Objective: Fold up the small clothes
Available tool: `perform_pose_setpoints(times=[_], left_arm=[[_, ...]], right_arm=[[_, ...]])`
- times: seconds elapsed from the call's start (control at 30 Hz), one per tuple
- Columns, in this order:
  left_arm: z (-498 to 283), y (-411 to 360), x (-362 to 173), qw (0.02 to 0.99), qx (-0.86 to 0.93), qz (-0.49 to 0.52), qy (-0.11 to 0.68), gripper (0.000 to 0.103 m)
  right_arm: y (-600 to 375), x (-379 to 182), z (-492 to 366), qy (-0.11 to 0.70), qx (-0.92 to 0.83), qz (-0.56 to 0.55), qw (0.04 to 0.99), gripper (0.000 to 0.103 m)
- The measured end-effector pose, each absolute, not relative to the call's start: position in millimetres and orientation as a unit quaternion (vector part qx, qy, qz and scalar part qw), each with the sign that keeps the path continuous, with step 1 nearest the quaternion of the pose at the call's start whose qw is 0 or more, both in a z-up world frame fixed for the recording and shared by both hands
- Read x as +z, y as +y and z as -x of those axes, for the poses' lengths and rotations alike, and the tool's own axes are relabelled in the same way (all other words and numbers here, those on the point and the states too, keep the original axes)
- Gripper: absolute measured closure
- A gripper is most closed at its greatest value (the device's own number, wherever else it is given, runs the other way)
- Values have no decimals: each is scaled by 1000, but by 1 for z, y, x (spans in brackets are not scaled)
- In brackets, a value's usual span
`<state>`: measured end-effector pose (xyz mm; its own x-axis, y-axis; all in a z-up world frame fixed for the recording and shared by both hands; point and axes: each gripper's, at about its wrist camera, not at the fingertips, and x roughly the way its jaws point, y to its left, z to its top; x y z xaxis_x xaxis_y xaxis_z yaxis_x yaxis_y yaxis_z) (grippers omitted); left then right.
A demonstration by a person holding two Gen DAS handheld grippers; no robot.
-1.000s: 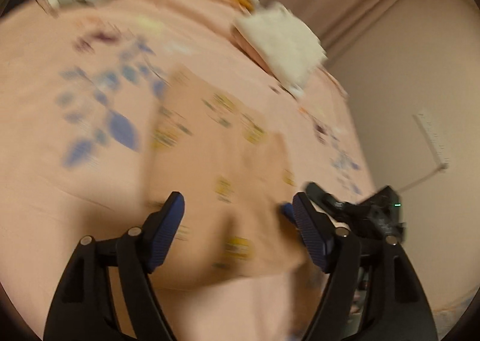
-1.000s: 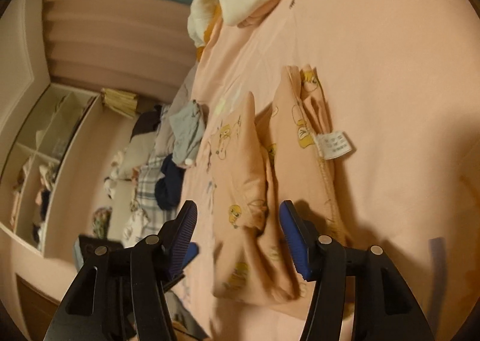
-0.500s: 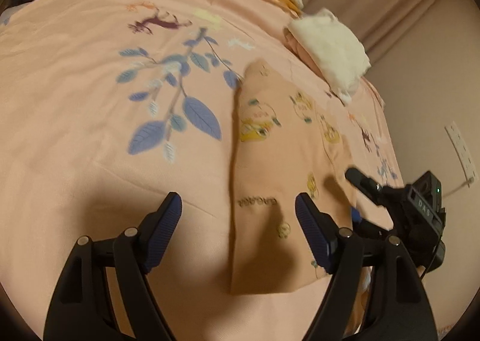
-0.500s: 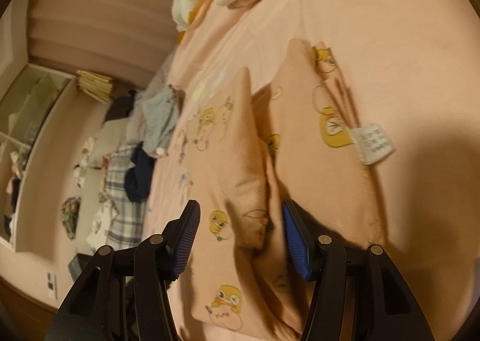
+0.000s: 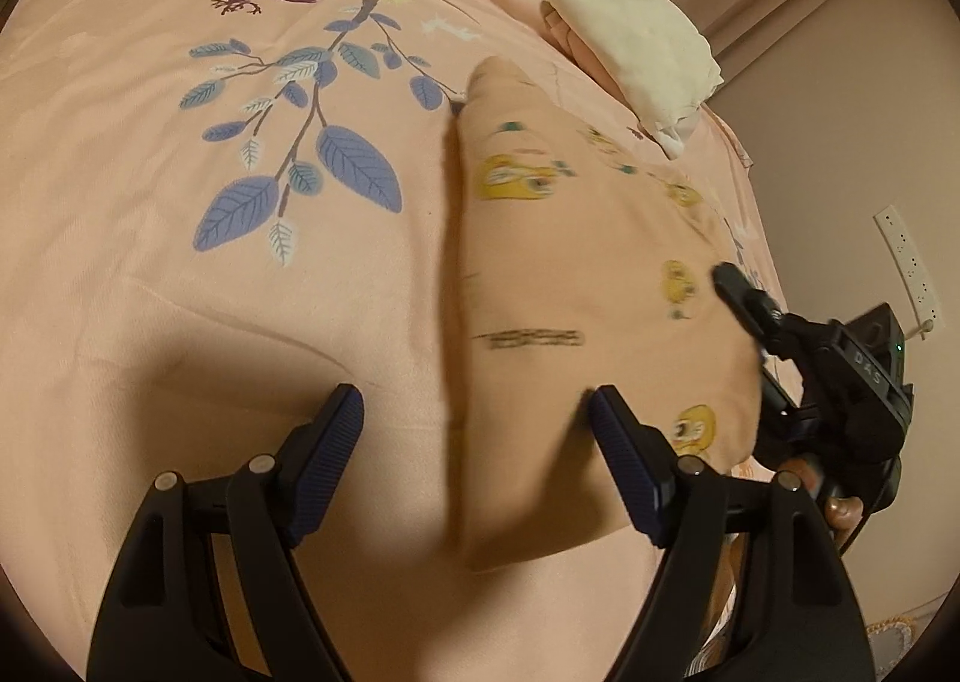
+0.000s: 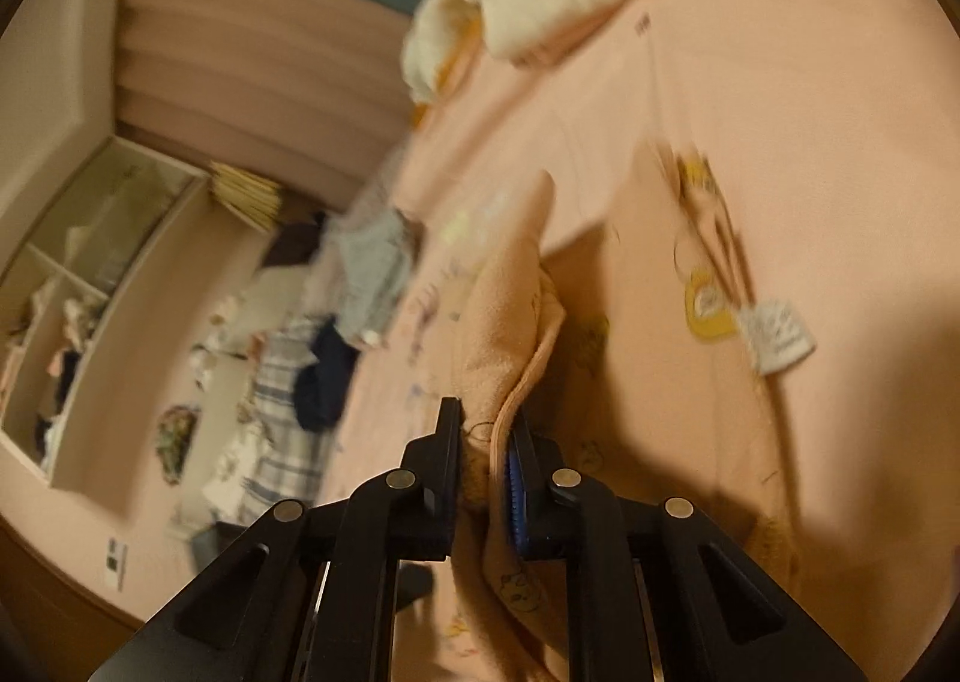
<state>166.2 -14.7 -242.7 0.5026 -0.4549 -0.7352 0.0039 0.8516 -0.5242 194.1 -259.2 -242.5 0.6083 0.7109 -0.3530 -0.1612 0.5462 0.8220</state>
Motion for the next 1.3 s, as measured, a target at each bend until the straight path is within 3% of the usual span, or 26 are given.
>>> perform_pose_setpoints(times=[0.3,0.43,0.47,0.5,0.53,0.87,1.07,1.13,1.2,1.3], left_arm=[[-165,-23,-242,843,-135,206,478,22],[-164,-29,-243,850,-132,179,477,22],[-164,-30,-243,852,-131,174,477,21],[-163,-32,-243,853,-129,168,476,21],[-163,-33,-244,854,-129,165,476,21],[-165,-32,-245,855,-130,172,472,17],[-164,-39,-242,862,-128,160,464,27],[-163,-42,-242,864,-127,151,463,27],[-164,-42,-243,864,-128,144,465,27],[-166,-39,-245,861,-133,151,468,25]], right_arm=[[-294,-235,-171,320,197,-397,838,87],[-294,-238,-176,344,144,-368,852,87],[-294,-246,-181,364,129,-365,847,86],[-294,-255,-187,391,108,-364,839,74],[-296,-259,-189,403,98,-368,832,73],[-320,-227,-161,272,115,-413,861,67],[-266,-214,-178,324,176,-288,884,68],[-248,-229,-191,385,161,-246,875,73],[-242,-243,-199,422,132,-218,870,88],[-255,-242,-197,404,139,-274,861,88]])
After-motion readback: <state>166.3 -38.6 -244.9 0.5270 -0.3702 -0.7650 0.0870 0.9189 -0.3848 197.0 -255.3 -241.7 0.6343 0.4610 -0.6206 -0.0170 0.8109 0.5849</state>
